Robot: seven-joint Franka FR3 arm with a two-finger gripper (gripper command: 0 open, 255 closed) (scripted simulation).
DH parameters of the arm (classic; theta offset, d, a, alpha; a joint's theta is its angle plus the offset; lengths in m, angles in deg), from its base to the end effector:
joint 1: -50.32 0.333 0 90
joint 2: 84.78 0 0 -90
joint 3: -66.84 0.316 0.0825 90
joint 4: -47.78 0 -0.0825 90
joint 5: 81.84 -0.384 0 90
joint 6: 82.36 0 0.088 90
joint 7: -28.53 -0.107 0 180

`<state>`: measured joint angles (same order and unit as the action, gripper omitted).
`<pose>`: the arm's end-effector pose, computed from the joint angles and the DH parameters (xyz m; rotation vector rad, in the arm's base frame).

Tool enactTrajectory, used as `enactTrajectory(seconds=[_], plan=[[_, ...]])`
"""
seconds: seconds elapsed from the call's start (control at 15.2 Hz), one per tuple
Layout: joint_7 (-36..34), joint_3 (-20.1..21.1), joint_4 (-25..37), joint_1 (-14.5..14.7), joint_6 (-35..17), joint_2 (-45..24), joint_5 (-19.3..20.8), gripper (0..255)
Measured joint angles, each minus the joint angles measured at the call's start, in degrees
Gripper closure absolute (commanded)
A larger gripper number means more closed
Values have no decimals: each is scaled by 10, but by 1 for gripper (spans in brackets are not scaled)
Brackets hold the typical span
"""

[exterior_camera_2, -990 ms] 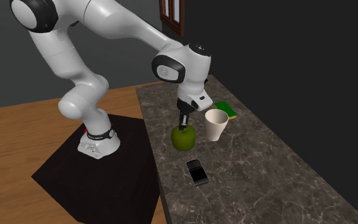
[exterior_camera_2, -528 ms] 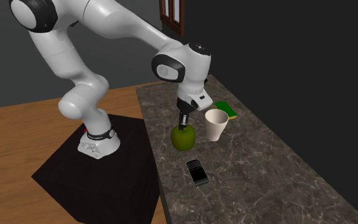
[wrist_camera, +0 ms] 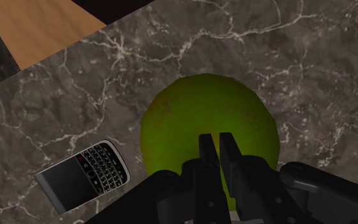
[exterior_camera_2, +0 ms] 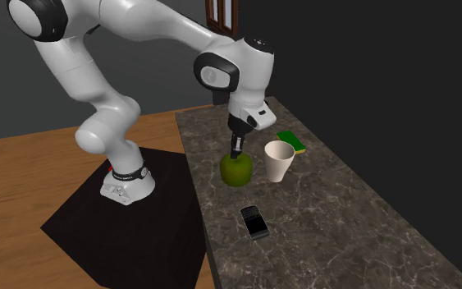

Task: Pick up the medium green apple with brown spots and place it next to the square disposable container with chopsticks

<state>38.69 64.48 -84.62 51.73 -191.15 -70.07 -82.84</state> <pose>0.4483 -0.0066 0.4348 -3.0819 -0.2409 0.2359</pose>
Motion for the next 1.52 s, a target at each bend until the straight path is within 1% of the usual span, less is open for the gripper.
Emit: enactTrajectory(seconds=[0.59, 1.52], plan=[[-2, 0, 55, 0, 73, 18, 1, 255], [-4, 1, 157, 0, 180, 24, 1, 255]])
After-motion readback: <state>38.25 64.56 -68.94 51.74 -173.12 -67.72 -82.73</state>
